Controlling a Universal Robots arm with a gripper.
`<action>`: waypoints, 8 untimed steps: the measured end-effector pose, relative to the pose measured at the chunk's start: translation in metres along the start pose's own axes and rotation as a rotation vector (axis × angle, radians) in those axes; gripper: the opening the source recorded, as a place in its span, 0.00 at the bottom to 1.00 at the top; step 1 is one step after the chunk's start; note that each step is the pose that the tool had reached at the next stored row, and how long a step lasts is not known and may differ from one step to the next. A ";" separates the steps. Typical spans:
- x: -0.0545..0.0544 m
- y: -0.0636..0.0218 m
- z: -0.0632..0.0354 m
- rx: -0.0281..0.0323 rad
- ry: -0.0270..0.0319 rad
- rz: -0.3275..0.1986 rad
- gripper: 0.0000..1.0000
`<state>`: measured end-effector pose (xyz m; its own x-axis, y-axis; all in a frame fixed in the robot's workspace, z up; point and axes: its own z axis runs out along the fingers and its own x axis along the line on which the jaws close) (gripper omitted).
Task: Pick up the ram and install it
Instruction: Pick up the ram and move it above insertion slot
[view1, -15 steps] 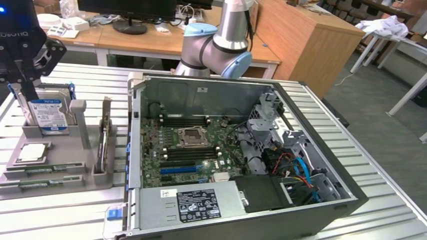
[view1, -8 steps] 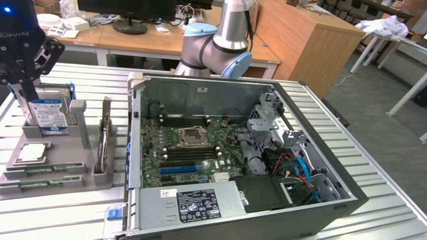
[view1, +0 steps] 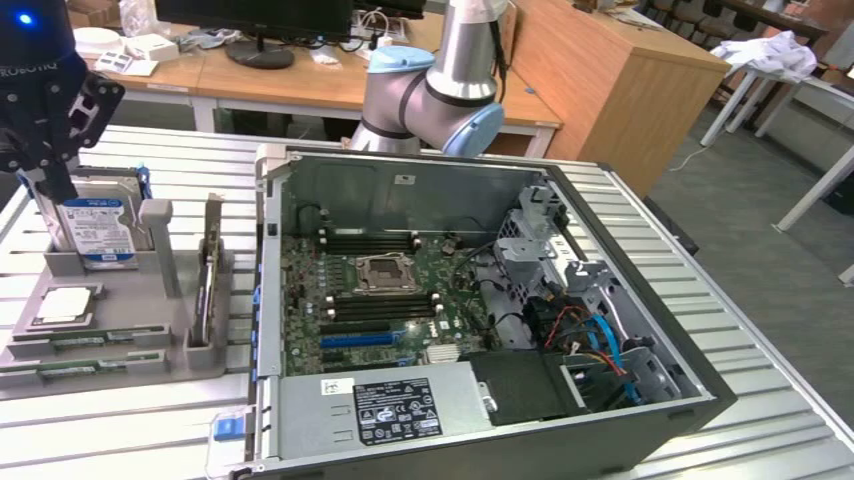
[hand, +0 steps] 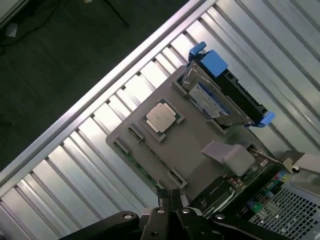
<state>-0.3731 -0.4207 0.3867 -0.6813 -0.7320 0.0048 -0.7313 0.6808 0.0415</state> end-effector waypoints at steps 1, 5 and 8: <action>0.000 0.0000 0.0000 0.0001 0.0008 -0.018 0.11; 0.000 0.0000 0.0001 0.0006 0.0040 -0.091 0.11; 0.000 0.0000 0.0002 0.0010 0.0063 -0.145 0.11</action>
<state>-0.3731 -0.4207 0.3865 -0.5684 -0.8228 0.0052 -0.8219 0.5681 0.0412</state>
